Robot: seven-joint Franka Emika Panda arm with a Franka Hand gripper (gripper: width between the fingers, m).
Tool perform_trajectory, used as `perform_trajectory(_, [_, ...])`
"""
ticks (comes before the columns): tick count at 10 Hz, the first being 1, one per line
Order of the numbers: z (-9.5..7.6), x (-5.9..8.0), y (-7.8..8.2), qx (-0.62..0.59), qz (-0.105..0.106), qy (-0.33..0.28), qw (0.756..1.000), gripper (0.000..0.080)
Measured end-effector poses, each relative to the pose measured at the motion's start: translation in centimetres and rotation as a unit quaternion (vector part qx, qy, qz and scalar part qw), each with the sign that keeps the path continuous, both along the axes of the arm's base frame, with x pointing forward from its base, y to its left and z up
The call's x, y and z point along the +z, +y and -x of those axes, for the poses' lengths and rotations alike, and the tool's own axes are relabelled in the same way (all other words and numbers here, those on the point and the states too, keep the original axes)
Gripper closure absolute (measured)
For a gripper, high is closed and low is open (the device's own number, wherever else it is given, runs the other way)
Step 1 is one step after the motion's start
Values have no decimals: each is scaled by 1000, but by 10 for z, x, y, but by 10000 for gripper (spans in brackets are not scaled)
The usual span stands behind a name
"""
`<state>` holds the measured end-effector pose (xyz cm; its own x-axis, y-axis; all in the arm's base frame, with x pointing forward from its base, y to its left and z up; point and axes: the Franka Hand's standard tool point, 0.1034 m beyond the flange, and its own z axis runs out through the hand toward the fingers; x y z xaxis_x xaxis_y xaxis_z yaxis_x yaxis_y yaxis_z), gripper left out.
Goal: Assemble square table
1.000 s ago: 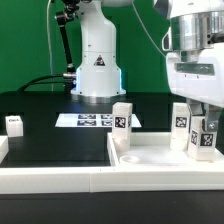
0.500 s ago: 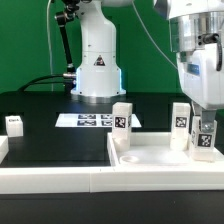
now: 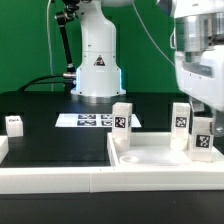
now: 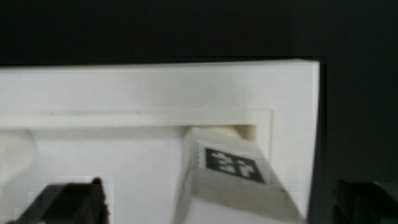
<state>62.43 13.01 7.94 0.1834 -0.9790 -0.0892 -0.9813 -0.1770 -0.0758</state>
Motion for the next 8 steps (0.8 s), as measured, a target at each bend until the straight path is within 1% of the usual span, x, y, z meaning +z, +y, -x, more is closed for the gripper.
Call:
perform_trajectory(3, [0,-1,-1,87,5,-9,996,151])
perform_trajectory(4, [0,-1,-1,130,9,-13,991,151])
perform_trajectory(6, [0,-1,-3,231,28,-20,972,151])
perform_trajectory(7, [0,-1,-3,252,30,-21,967,151])
perform_trajectory(8, [0,-1,-3,302,37,-24,952,151])
